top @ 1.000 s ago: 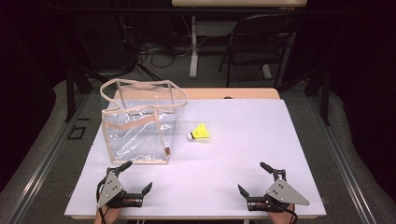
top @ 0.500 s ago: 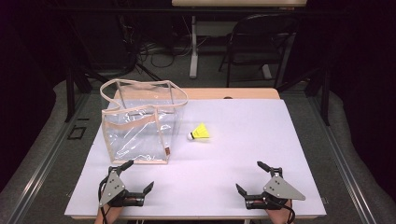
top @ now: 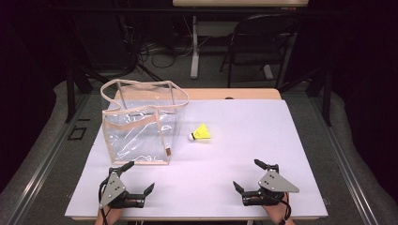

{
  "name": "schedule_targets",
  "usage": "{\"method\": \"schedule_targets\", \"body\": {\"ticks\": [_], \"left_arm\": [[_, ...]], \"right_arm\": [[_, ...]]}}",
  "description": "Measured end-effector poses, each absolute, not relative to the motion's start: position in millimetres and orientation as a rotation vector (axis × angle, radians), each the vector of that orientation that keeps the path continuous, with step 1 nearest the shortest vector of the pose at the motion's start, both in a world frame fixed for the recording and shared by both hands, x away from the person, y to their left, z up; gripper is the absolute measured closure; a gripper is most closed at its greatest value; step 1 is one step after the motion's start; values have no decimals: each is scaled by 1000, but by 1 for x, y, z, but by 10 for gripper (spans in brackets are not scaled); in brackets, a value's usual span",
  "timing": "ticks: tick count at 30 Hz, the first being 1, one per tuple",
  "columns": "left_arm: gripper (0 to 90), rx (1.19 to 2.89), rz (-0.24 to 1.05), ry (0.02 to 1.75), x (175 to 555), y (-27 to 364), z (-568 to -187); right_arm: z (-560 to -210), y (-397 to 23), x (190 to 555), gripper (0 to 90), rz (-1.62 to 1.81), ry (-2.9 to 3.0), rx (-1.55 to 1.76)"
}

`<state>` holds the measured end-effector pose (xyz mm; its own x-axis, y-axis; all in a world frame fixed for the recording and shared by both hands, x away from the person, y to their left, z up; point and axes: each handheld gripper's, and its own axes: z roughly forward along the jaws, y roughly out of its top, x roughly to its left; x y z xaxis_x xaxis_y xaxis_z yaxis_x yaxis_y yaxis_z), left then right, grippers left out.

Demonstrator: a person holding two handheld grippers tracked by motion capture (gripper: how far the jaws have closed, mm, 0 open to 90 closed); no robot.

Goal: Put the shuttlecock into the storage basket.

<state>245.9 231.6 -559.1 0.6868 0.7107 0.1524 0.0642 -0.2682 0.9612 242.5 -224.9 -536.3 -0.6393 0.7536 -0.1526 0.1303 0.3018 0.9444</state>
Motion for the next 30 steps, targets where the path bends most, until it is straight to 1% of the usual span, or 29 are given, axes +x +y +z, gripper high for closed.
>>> {"method": "schedule_targets", "body": {"ticks": [10, 30], "left_arm": [[0, 1759, 700, 624, 247, 232, -559], [0, 1746, 704, 618, 246, 232, -559]], "right_arm": [[-536, -213, 254, 0, 1321, 2046, 802], [-538, -202, 282, 0, 1300, 2125, 823]]}}
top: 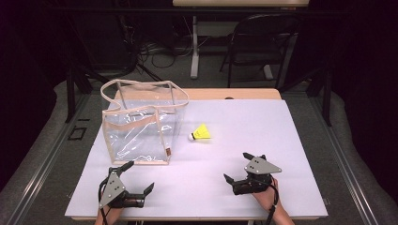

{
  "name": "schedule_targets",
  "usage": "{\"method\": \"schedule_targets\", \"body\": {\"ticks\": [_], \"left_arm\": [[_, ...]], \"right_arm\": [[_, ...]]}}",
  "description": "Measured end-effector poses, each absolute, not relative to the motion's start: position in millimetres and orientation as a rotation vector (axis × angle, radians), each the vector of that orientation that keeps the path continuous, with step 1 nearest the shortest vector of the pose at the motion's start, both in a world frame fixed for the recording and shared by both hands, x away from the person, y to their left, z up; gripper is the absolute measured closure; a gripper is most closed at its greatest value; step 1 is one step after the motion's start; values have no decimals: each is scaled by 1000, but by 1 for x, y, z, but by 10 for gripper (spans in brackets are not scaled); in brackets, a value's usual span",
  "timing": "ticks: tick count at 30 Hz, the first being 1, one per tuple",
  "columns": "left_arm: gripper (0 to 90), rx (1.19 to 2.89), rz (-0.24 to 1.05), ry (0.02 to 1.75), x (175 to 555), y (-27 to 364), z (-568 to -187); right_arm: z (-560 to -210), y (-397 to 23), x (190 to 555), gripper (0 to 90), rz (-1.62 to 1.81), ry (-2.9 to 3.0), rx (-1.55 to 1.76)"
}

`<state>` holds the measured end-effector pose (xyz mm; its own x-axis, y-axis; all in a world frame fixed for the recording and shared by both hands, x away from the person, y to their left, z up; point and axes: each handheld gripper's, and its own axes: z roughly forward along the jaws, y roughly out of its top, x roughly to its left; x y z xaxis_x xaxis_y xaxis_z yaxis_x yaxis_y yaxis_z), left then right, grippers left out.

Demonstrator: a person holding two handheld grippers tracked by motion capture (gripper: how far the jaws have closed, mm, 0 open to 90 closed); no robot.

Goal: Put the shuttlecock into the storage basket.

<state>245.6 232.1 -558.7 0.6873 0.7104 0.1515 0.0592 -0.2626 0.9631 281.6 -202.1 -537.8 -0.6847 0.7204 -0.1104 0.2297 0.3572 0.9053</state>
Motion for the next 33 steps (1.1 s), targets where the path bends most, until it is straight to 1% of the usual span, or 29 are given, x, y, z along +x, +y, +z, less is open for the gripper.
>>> {"method": "schedule_targets", "body": {"ticks": [33], "left_arm": [[0, 1750, 705, 610, 245, 231, -558]], "right_arm": [[-537, -183, 316, 0, 1276, 2223, 828]]}}
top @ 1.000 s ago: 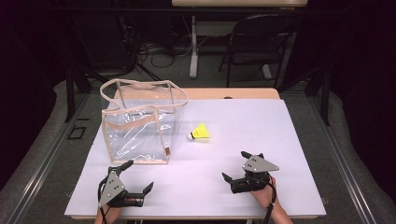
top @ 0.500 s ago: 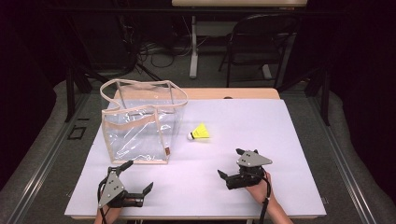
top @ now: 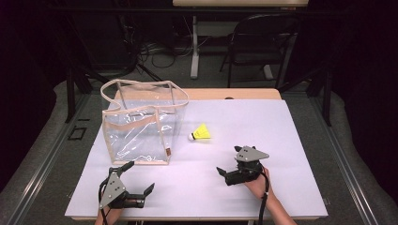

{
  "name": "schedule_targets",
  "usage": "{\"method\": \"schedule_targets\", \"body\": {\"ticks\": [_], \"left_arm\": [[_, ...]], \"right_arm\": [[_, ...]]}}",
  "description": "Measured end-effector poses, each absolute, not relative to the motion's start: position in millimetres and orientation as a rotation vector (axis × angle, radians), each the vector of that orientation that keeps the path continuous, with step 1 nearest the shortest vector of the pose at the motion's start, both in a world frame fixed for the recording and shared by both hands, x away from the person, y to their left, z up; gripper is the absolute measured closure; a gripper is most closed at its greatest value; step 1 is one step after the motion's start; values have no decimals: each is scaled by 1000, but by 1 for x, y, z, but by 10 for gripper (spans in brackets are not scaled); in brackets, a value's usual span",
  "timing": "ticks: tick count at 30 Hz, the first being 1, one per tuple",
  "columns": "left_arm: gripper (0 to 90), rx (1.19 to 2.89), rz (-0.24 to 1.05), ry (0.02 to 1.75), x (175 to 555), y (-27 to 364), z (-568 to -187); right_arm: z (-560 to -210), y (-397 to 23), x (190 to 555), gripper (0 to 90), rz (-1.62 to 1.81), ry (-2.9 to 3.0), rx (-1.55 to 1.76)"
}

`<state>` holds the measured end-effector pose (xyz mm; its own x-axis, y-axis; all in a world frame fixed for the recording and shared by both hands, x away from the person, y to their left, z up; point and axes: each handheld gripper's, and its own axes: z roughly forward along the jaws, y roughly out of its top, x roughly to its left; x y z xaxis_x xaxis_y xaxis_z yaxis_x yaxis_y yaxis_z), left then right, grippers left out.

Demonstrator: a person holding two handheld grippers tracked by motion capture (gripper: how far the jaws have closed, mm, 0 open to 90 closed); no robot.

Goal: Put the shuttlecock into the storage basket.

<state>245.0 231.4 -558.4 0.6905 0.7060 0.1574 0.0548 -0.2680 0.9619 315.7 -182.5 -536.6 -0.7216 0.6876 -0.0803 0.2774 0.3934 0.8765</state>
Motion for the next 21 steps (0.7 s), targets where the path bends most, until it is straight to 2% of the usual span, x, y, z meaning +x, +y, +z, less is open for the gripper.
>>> {"method": "schedule_targets", "body": {"ticks": [21], "left_arm": [[0, 1757, 709, 610, 245, 233, -558]], "right_arm": [[-534, -169, 342, 0, 1282, 2275, 834]]}}
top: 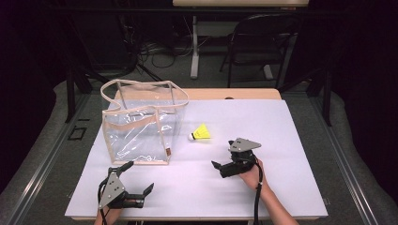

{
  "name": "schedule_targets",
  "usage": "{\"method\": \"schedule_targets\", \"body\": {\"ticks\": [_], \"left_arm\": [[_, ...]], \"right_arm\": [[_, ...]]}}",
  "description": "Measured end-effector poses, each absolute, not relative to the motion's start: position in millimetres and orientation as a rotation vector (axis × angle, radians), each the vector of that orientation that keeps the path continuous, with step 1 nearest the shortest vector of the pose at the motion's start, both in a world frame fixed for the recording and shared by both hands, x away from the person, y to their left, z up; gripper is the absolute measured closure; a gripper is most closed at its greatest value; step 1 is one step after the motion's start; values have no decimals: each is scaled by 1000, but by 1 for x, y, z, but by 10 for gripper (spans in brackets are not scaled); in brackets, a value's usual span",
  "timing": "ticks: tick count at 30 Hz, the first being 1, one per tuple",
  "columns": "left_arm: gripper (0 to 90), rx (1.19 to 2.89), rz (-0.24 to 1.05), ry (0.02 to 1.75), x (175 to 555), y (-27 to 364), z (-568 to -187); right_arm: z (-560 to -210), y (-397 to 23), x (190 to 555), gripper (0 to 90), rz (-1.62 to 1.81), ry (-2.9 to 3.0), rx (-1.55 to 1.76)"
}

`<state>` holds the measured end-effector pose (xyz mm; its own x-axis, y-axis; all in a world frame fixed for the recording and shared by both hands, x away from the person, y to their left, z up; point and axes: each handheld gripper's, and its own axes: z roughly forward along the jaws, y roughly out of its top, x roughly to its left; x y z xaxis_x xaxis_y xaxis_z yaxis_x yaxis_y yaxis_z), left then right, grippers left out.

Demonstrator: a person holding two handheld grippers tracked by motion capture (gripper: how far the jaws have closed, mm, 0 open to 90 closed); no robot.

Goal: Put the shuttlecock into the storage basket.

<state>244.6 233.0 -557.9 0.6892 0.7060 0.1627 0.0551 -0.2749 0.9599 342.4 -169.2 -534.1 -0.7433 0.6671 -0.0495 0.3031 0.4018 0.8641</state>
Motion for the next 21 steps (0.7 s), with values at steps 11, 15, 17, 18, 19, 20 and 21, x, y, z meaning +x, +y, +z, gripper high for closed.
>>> {"method": "schedule_targets", "body": {"ticks": [11, 15, 17, 18, 19, 20, 21], "left_arm": [[0, 1754, 704, 608, 245, 233, -558], [0, 1757, 701, 608, 245, 233, -558], [0, 1762, 702, 606, 245, 233, -558], [0, 1763, 701, 606, 245, 233, -558], [0, 1764, 702, 607, 245, 233, -558], [0, 1764, 702, 608, 245, 233, -558], [0, 1764, 701, 608, 245, 234, -558]], "right_arm": [[-532, -168, 353, 0, 1275, 2284, 845], [-532, -166, 358, 0, 1273, 2291, 847], [-532, -164, 360, 0, 1278, 2300, 855], [-532, -164, 362, 0, 1280, 2303, 857], [-532, -163, 363, 0, 1283, 2307, 863], [-532, -162, 364, 0, 1280, 2308, 863], [-532, -162, 365, 0, 1280, 2309, 861]]}}
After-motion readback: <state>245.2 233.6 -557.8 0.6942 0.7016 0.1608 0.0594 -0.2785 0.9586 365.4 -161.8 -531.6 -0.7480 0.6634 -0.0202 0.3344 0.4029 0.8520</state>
